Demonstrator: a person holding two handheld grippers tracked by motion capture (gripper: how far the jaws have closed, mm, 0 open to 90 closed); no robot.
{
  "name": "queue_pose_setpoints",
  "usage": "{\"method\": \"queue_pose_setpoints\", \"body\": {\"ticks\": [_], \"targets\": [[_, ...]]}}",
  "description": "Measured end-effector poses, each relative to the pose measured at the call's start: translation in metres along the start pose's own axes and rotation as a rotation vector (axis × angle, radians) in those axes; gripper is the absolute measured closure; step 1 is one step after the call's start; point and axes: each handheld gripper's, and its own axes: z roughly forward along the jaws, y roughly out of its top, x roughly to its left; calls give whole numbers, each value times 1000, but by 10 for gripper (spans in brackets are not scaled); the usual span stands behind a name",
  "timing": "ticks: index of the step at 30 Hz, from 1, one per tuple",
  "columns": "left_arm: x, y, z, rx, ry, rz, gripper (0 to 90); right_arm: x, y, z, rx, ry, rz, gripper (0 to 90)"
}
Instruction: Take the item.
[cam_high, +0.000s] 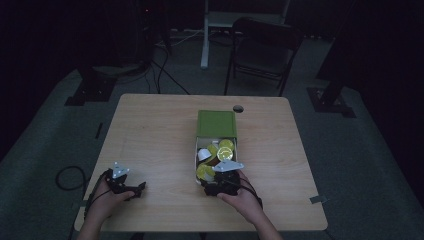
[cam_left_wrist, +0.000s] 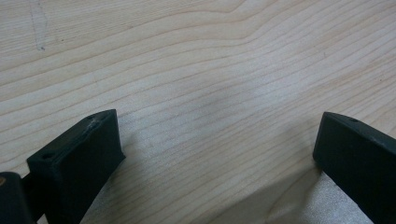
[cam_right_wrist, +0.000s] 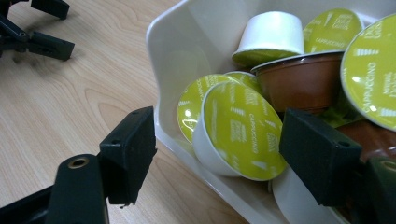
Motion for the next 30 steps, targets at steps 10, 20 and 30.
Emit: {"method": "queue_pose_setpoints", "body": {"ticks": [10,20,30], "targets": [[0,0,0,1,0,0,13,2,-5,8,9,-12,20,283],[0,0,0,0,0,0,13,0,-3,11,8,-11,7,371],[0,0,0,0,0,0,13,2,-2,11,8,-17,-28,520]]}}
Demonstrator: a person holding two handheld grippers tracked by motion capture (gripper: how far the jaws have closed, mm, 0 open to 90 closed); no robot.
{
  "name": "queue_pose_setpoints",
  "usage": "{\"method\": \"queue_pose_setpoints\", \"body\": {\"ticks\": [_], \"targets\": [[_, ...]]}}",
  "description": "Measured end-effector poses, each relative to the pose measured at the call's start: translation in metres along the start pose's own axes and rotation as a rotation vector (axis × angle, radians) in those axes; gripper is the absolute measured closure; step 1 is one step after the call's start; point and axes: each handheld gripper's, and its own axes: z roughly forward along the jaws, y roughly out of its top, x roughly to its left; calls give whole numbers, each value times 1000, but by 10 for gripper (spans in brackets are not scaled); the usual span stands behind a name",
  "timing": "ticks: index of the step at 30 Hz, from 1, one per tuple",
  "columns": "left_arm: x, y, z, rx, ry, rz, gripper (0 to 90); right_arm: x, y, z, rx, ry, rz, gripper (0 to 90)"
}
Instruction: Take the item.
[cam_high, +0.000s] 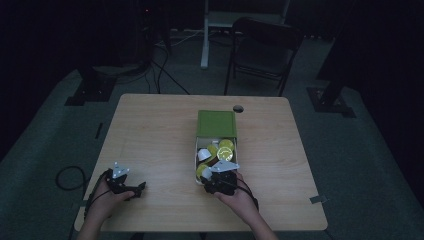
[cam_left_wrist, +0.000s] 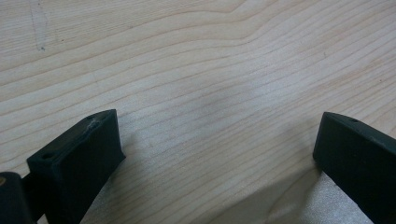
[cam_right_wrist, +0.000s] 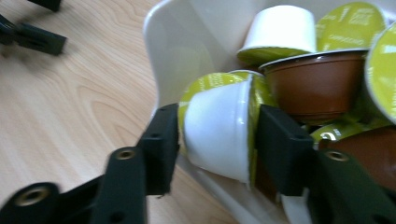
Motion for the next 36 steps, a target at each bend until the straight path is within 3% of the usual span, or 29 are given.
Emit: {"method": "queue_pose_setpoints", "body": {"ticks": [8,22,36], "targets": [[0,0,0,0,0,0,13,0,2,-2,-22,-10,-7,558],[0,0,0,0,0,-1,13,-1,8,-15,-60,22,-8,565],[0,0,0,0,0,0,14,-10,20,-42,-129,33,6,565]]}}
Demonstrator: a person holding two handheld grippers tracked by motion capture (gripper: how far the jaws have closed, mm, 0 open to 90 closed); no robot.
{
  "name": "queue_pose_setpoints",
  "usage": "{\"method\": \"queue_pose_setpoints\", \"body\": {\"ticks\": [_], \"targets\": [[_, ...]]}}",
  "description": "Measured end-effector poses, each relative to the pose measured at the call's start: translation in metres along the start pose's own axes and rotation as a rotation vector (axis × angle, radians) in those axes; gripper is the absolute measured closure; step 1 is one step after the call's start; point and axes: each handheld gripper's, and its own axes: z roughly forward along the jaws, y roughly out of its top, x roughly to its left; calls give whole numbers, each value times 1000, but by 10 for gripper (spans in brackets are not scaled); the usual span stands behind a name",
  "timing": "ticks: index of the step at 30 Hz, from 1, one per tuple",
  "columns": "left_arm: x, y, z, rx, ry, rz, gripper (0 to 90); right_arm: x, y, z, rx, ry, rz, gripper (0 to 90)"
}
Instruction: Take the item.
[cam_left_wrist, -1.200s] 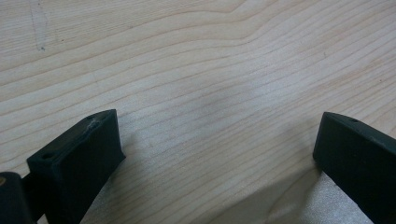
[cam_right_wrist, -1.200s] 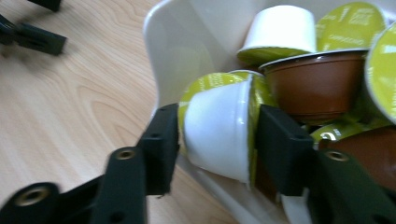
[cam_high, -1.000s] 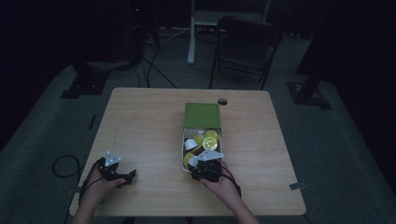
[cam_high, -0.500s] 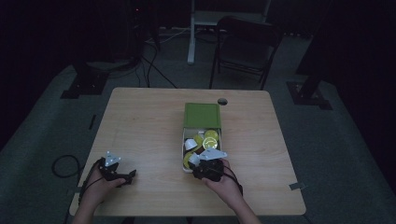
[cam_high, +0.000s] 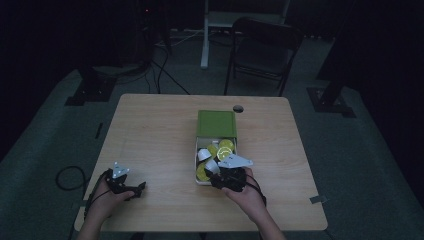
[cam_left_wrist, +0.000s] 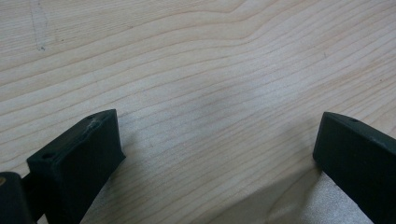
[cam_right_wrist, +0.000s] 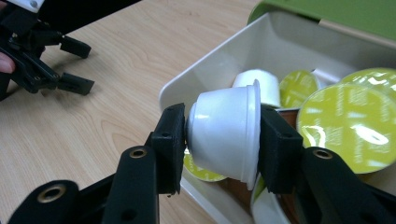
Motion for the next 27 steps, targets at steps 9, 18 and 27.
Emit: {"method": "queue_pose_setpoints", "body": {"ticks": [9,18,27], "targets": [[0,0,0,0,0,0,13,-10,10,-21,-54,-24,-4,564],[0,0,0,0,0,0,13,-25,14,-39,-90,-60,9,564],[0,0,0,0,0,0,13,-44,11,-54,-111,-113,39,564]]}}
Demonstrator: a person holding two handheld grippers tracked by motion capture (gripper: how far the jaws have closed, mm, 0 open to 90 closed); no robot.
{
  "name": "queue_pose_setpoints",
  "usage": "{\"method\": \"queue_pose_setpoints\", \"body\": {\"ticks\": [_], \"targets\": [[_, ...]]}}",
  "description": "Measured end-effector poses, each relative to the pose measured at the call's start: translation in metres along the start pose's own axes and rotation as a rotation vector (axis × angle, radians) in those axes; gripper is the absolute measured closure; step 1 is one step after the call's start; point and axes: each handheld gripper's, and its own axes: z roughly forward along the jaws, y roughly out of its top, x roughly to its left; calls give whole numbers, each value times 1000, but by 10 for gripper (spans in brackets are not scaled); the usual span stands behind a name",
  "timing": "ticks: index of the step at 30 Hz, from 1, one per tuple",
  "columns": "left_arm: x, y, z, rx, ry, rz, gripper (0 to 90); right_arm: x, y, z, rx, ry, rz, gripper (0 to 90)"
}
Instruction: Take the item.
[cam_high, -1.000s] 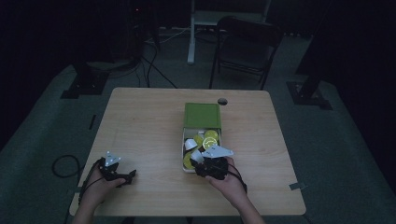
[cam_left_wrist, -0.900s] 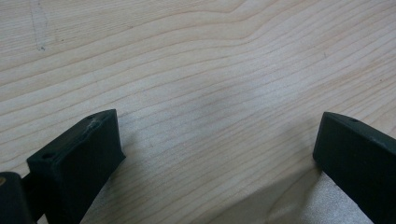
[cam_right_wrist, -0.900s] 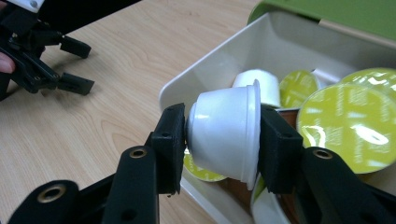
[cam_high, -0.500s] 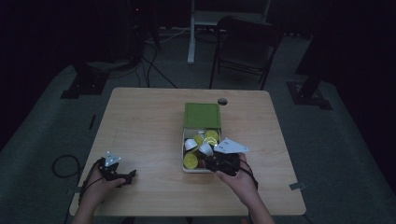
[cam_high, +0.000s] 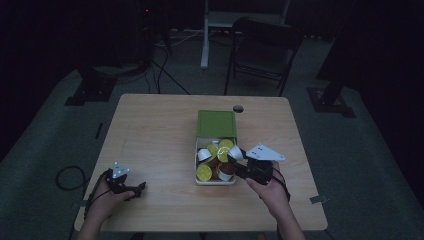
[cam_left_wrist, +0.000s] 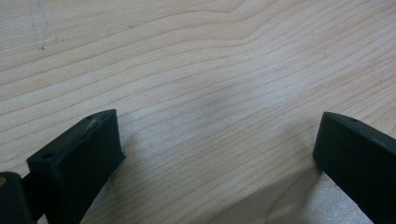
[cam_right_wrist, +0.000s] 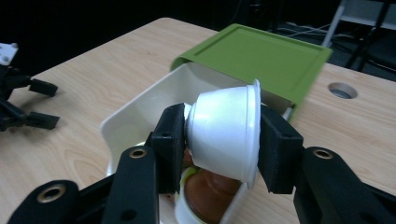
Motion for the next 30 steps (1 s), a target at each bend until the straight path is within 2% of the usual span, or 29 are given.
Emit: {"method": "queue_pose_setpoints", "body": {"ticks": [18,30], "targets": [[0,0,0,0,0,0,13,-35,-14,-20,-15,-101,46,564],[0,0,0,0,0,-1,14,-56,-34,-28,1,-166,67,564]]}}
